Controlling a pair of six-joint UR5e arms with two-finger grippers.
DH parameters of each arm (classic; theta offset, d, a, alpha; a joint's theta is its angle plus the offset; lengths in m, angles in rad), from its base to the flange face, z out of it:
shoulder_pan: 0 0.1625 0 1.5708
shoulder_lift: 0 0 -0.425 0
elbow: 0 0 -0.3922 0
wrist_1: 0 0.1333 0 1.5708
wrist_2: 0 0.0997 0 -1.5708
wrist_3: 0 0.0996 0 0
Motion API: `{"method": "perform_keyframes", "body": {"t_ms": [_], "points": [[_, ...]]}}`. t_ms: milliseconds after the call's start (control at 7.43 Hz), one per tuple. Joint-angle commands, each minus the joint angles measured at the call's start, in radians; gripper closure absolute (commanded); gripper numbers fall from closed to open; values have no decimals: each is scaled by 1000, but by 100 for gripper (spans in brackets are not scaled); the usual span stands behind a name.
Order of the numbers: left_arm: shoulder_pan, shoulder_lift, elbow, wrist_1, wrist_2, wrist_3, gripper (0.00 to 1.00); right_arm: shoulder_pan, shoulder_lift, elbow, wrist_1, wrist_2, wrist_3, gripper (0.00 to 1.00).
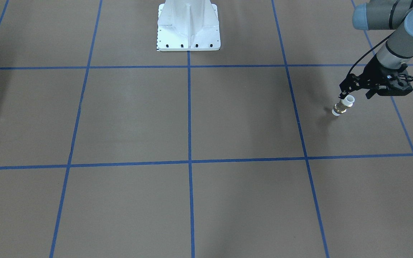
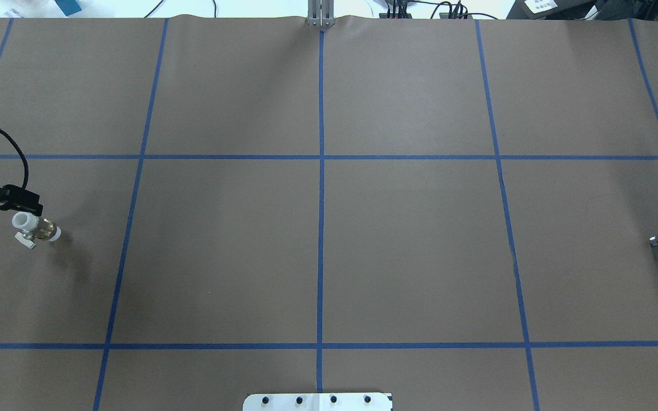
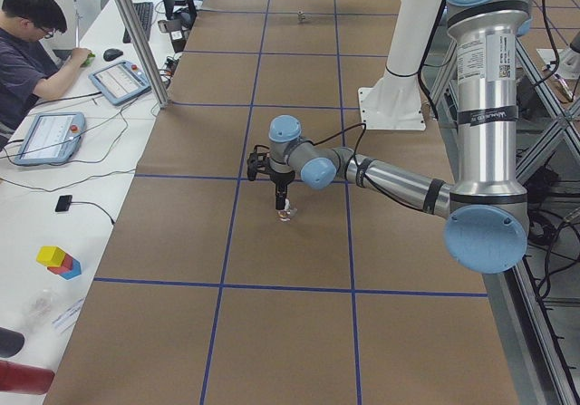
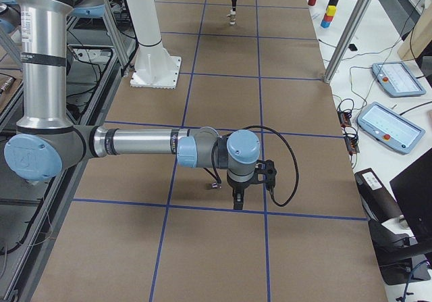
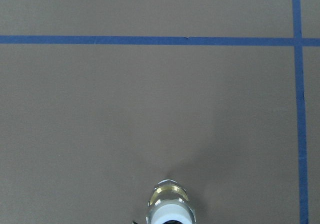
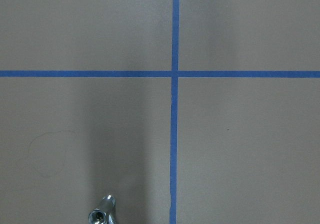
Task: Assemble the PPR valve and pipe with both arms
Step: 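Lower the left gripper around the valve and close it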
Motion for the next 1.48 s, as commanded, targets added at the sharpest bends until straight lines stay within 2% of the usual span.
{"method": "perform_keyframes", "body": {"t_ms": [0, 942, 1346], "points": [[26, -9, 16, 0, 37, 2, 0, 0, 1, -8, 3, -1, -1, 0], [69, -15, 62, -5, 37, 6, 0, 0, 1, -28, 4, -1, -1, 0], [69, -16, 67, -6, 35, 9, 10, -2, 1, -30, 4, -1, -1, 0]]}}
